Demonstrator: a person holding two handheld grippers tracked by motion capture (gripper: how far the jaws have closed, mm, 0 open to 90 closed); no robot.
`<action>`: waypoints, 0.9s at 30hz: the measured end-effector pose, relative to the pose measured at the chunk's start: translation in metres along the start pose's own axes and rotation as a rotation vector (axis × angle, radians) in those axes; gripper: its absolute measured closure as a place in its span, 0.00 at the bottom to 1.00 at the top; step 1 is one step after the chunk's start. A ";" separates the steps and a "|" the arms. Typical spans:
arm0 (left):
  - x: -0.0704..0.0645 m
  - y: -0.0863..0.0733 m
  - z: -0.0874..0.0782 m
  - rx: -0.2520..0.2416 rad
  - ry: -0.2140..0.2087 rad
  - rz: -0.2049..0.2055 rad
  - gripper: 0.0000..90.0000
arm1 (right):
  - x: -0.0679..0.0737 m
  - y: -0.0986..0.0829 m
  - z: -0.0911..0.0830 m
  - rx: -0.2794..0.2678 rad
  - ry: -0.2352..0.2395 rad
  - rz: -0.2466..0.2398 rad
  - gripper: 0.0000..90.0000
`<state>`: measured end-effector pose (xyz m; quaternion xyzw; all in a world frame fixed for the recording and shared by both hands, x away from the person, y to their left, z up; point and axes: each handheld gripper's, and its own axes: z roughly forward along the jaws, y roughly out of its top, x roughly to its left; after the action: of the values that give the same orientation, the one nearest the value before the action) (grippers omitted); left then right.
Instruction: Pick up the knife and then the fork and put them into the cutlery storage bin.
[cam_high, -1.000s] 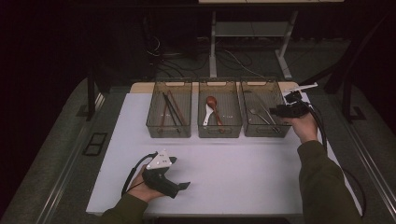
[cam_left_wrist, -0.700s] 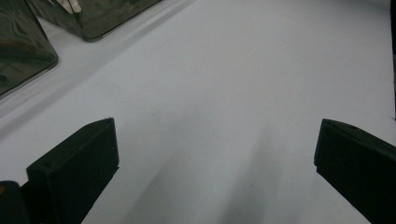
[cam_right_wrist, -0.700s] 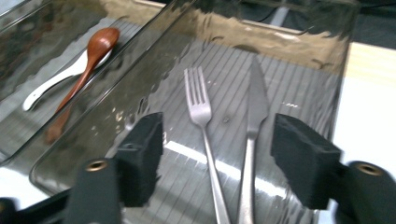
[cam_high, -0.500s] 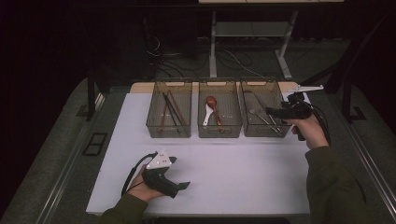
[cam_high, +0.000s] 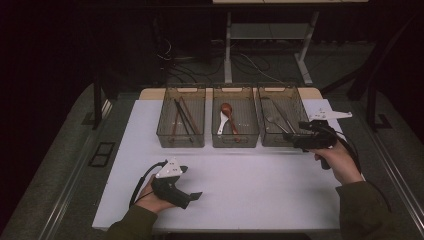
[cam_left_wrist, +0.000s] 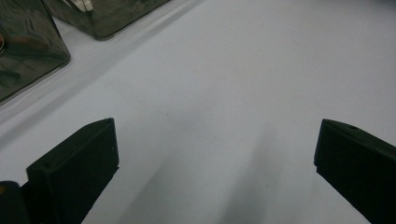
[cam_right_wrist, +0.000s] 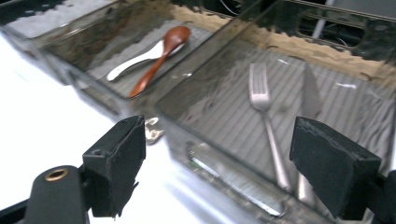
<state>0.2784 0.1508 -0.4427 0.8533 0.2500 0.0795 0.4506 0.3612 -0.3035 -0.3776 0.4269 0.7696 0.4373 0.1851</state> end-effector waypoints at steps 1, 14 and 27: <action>0.001 0.000 0.000 -0.004 0.004 -0.003 0.00 | 0.003 -0.002 -0.002 -0.008 0.009 -0.003 0.21; 0.001 -0.002 -0.007 -0.017 0.026 -0.003 0.00 | 0.038 -0.041 -0.013 -0.037 0.091 -0.061 0.21; 0.000 -0.002 -0.007 -0.016 0.021 -0.001 0.00 | 0.049 -0.079 -0.021 -0.031 0.131 -0.059 0.21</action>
<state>0.2750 0.1562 -0.4401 0.8486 0.2545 0.0900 0.4550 0.2804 -0.2942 -0.4271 0.3716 0.7856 0.4702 0.1538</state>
